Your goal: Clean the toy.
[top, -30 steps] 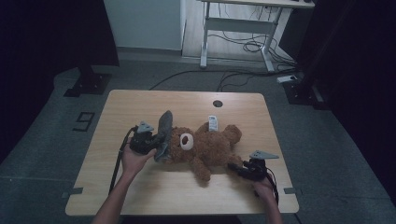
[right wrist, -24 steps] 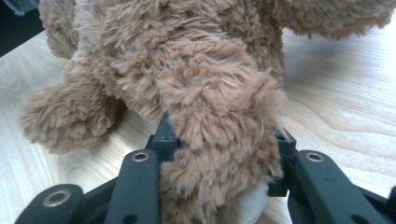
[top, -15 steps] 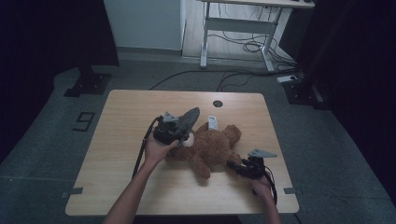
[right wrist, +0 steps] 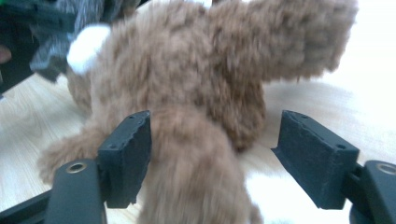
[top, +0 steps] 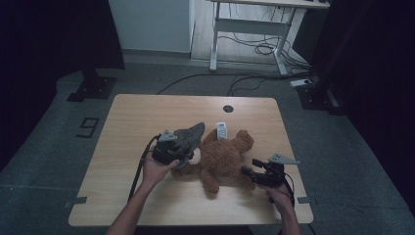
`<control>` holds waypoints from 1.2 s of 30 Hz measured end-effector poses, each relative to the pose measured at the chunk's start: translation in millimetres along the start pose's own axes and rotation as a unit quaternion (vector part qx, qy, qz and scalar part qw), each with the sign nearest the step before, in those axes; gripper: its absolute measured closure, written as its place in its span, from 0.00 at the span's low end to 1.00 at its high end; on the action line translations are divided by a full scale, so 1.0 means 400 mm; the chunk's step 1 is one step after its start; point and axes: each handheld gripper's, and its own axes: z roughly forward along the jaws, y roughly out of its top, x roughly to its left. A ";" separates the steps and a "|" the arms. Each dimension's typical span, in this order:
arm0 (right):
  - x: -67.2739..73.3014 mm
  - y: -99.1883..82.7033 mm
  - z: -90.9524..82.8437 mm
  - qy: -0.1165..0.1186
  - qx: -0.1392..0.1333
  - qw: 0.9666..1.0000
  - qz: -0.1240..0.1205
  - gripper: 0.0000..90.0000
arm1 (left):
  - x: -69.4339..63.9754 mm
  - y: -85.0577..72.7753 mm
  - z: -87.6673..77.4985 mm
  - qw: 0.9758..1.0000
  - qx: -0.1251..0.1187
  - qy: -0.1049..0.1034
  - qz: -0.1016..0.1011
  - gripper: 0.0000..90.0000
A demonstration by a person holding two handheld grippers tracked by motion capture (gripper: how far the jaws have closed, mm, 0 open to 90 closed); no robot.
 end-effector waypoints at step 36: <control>0.058 -0.039 0.097 0.029 0.042 0.998 -0.041 0.67 | -0.249 0.106 0.154 0.995 0.040 -0.029 0.089 0.85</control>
